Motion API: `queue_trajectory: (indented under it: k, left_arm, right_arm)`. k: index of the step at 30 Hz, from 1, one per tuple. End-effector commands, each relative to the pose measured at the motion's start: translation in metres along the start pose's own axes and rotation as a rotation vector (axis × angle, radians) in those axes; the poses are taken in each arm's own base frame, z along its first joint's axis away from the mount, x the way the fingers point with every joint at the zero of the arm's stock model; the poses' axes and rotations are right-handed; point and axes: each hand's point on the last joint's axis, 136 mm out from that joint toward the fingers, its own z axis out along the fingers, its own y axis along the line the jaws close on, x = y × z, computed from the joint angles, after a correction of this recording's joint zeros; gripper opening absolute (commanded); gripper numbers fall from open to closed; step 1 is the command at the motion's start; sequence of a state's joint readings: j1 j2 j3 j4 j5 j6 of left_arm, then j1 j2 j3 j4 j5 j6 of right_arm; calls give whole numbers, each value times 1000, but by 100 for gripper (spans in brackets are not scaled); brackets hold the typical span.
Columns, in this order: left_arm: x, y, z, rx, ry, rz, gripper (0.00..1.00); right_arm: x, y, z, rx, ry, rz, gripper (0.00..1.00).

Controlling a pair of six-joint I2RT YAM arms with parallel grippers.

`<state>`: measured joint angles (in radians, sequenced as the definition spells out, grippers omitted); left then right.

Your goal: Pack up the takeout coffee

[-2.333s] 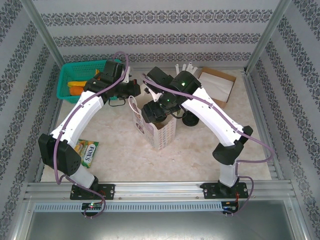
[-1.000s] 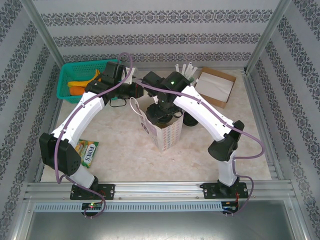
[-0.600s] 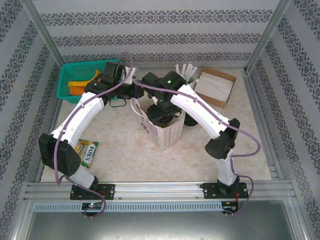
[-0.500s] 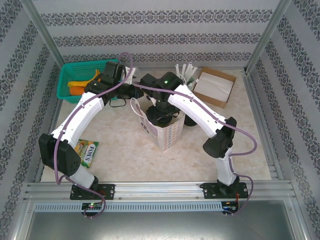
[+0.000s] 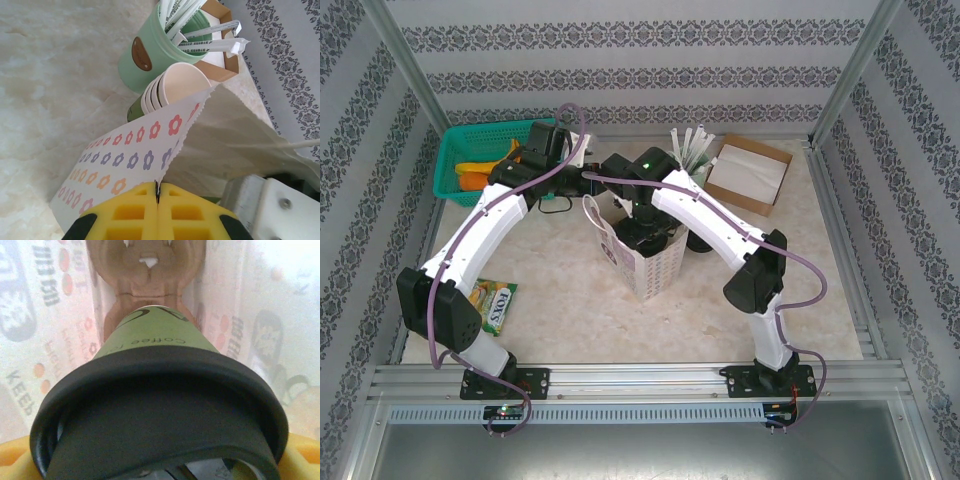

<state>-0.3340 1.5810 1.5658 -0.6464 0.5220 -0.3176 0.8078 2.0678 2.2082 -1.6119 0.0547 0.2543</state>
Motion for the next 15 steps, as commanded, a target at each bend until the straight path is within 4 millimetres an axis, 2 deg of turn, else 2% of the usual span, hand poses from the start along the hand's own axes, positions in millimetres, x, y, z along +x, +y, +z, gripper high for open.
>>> queue_trajectory:
  k: [1, 10, 15]
  left_arm:
    - [-13, -13, -18, 5, -53, 23, 0]
    - [-11, -10, -18, 1, -78, -22, 0]
    - [-9, 1, -18, -56, -95, -65, 0]
  right_arm:
    - [34, -10, -1, 19, 130, -1, 75]
    - [22, -6, 13, -4, 101, 70, 75]
    - [23, -3, 21, -14, 114, 79, 75]
